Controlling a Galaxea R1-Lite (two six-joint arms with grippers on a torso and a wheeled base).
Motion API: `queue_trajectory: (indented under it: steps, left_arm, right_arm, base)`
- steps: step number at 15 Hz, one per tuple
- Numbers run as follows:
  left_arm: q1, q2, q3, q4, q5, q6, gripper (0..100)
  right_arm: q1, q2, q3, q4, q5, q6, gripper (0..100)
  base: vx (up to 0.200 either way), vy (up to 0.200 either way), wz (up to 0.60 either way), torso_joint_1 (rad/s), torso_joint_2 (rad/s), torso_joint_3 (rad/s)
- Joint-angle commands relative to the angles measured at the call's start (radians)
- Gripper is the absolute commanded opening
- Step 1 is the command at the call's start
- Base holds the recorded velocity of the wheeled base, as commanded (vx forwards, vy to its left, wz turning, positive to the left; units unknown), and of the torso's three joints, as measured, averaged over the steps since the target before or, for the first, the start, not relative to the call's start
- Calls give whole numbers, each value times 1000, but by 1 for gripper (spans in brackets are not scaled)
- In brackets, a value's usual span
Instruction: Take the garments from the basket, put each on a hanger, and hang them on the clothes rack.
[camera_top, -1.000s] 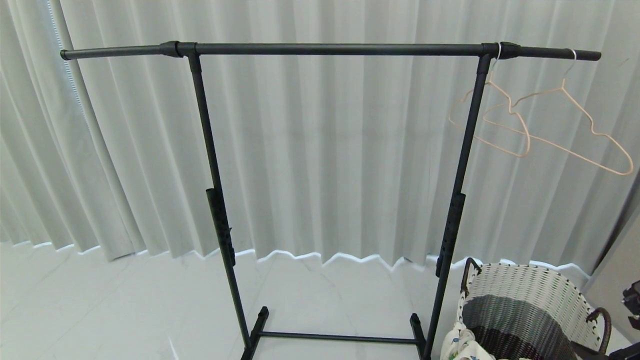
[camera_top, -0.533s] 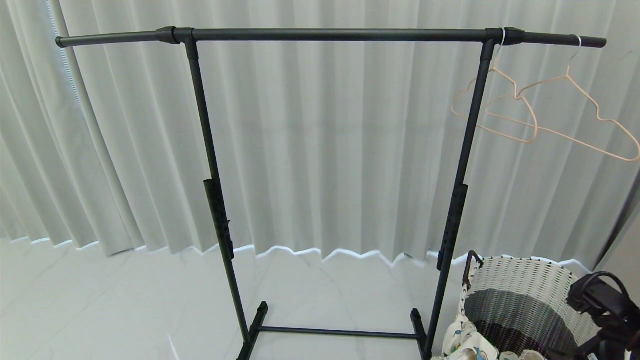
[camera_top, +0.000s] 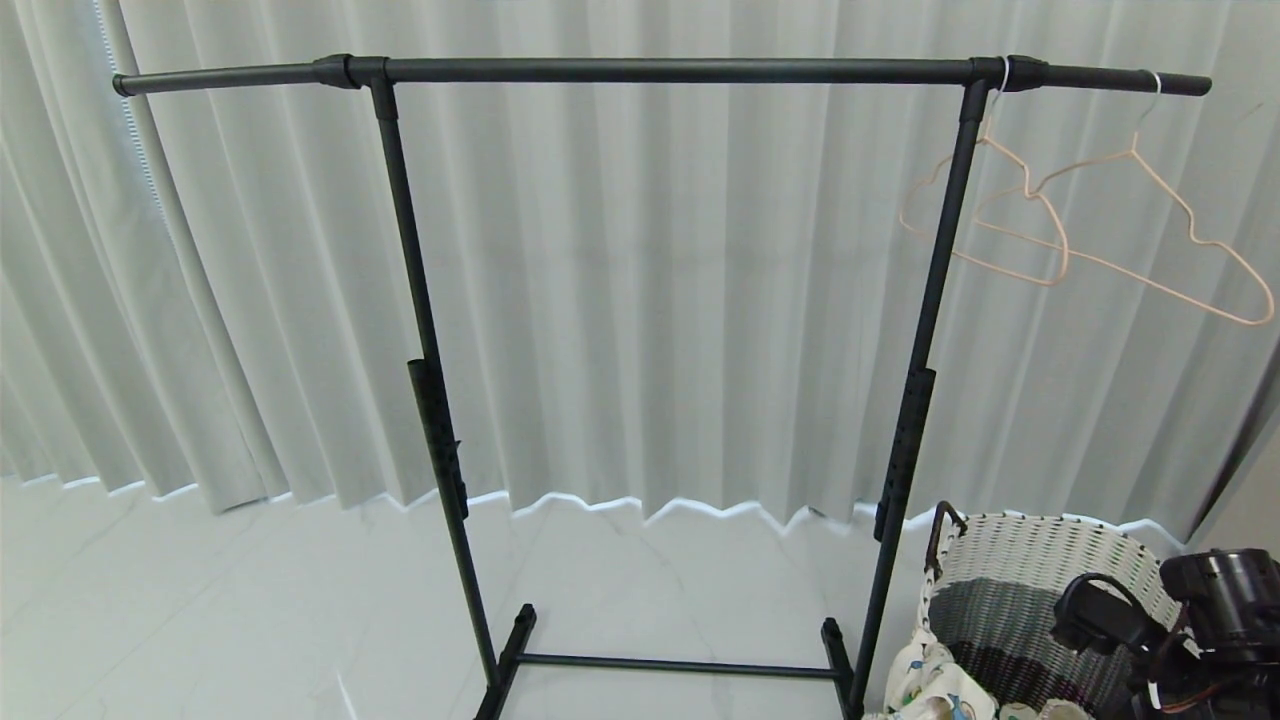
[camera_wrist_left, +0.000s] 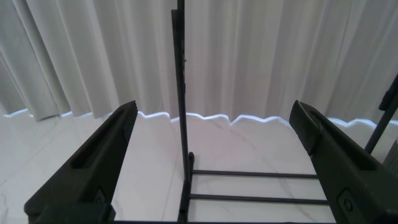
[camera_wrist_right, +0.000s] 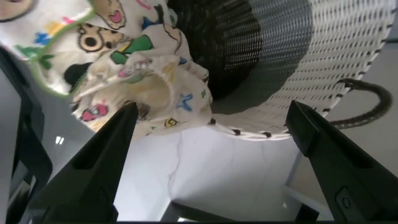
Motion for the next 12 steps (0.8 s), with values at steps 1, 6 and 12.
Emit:
queue_trajectory:
  steps: [1, 6, 12]
  left_arm:
    - [0, 2, 0, 0, 0, 0, 100]
    - [0, 2, 0, 0, 0, 0, 100]
    - [0, 2, 0, 0, 0, 0, 100]
  right_arm:
    - [-14, 80, -40, -1, 0, -1, 100]
    - [-14, 201, -97, -41, -9, -1, 100]
    - [-17, 175, -60, -119, -54, 1, 0]
  base:
    - [0, 0, 0, 0, 0, 0]
    - [0, 0, 0, 0, 0, 0]
    - [0, 0, 0, 0, 0, 0]
